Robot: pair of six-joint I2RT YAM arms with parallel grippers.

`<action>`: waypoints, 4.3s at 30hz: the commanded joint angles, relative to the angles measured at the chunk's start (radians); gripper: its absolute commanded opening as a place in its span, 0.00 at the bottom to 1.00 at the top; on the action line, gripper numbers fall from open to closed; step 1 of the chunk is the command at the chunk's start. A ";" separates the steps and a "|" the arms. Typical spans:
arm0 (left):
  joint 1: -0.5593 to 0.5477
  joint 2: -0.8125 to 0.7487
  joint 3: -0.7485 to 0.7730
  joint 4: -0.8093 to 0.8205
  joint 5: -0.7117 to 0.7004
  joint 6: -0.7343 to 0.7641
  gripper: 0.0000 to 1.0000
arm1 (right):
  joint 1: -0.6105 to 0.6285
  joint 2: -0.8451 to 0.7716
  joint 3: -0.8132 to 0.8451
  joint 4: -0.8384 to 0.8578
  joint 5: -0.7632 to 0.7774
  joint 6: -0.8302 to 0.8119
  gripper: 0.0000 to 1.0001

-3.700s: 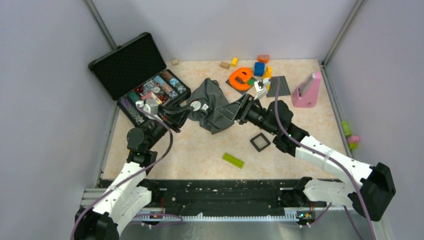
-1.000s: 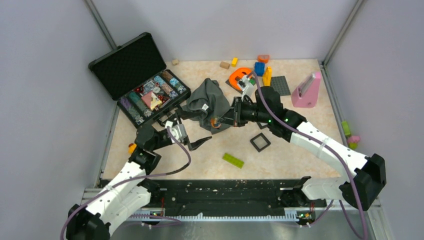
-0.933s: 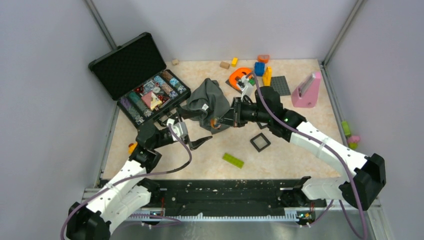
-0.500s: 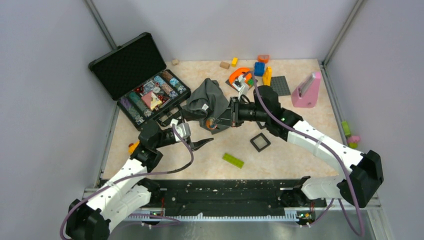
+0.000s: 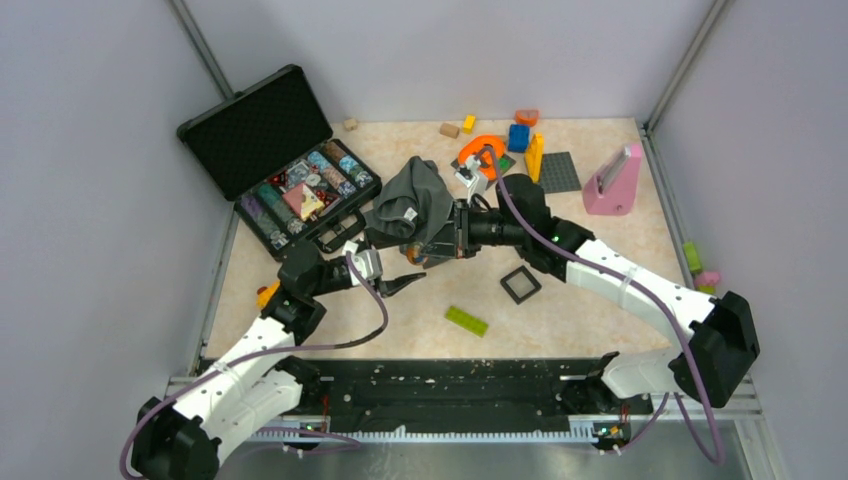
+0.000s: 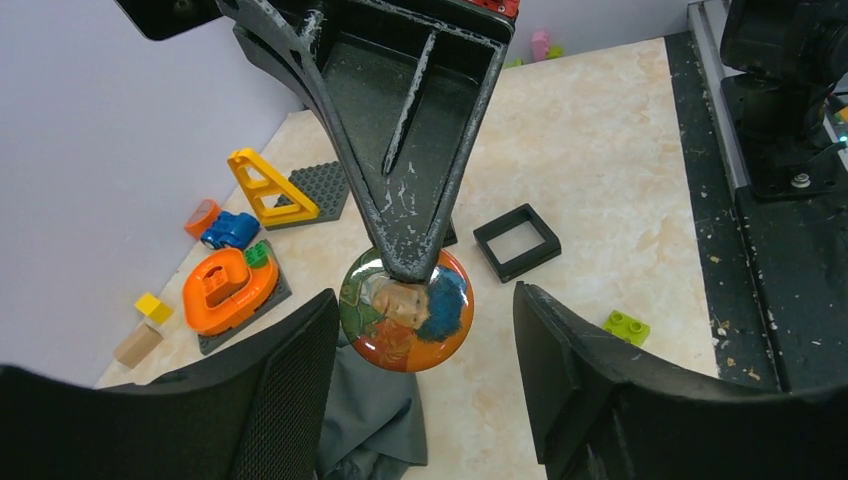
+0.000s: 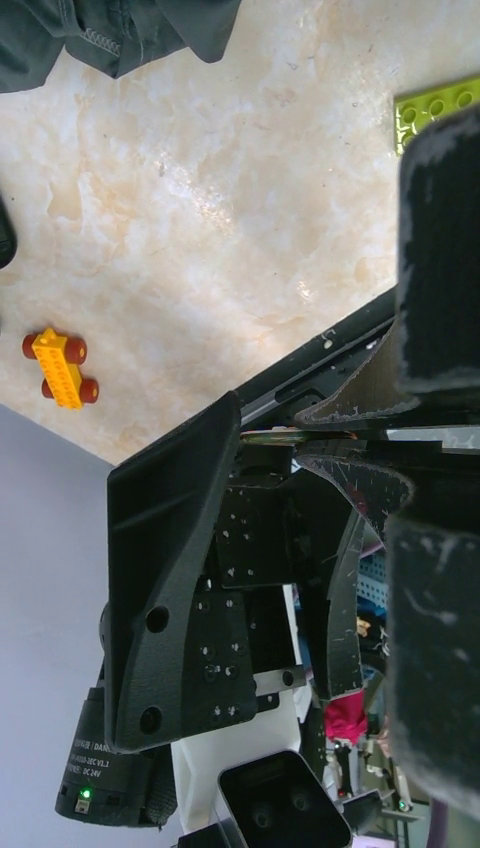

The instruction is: Remove the brooch from the garment

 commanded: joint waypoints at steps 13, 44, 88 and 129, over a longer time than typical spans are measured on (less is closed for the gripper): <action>-0.004 -0.028 0.026 0.034 0.019 0.027 0.64 | 0.010 0.014 0.020 0.079 -0.021 0.047 0.00; -0.006 0.007 -0.035 -0.006 -0.090 0.042 0.37 | -0.059 -0.159 0.030 -0.403 0.453 -0.193 0.99; -0.028 0.025 -0.236 0.296 -0.266 -0.146 0.29 | -0.322 -0.015 -0.442 -0.177 0.464 -0.383 0.99; -0.048 0.115 -0.186 0.268 -0.168 -0.148 0.27 | -0.247 -0.107 -0.347 -0.159 0.292 -0.302 0.68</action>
